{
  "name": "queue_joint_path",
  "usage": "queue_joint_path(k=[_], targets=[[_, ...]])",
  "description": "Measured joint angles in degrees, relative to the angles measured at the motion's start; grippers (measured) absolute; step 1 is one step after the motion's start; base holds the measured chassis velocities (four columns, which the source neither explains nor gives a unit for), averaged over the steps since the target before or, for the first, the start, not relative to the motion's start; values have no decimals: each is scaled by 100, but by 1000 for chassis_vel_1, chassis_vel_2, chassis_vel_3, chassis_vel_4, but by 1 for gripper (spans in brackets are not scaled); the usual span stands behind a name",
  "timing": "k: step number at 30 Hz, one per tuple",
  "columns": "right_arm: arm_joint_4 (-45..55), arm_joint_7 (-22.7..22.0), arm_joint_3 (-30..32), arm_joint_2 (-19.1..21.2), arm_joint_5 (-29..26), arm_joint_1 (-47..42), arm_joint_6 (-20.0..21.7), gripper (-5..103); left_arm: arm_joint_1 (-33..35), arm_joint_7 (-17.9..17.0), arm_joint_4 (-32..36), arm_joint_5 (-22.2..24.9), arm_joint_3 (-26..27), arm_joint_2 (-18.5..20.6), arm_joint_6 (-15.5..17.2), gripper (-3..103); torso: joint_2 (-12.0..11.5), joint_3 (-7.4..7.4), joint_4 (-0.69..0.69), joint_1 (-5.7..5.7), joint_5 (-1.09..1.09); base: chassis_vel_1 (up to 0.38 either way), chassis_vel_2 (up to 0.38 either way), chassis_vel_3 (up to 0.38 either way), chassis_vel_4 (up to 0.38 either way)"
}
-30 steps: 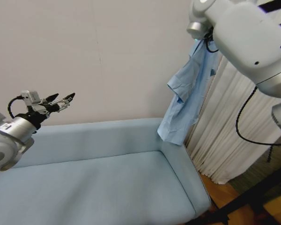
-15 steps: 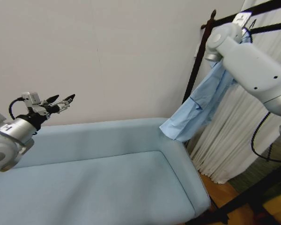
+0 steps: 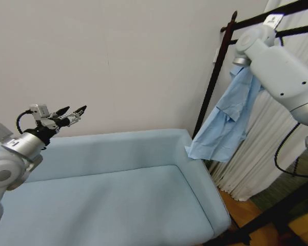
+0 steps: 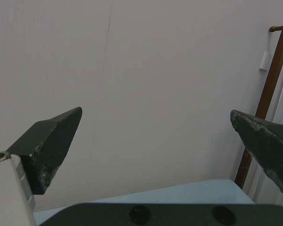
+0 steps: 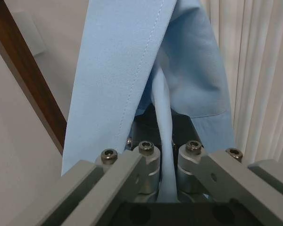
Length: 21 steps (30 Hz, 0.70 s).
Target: Pick up the clothes from the sofa and hang them on the clothes hanger.
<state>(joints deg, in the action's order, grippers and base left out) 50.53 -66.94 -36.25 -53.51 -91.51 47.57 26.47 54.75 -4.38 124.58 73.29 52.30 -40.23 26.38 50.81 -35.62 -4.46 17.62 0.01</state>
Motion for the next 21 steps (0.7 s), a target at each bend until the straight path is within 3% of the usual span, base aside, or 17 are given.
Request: queue_joint_path(k=[21], targets=[[189, -93, 172, 68, -125, -229, -64, 2, 20, 20, 42, 12, 44, -19, 1, 100, 0, 0, 0, 0, -1, 0, 0, 0, 0]])
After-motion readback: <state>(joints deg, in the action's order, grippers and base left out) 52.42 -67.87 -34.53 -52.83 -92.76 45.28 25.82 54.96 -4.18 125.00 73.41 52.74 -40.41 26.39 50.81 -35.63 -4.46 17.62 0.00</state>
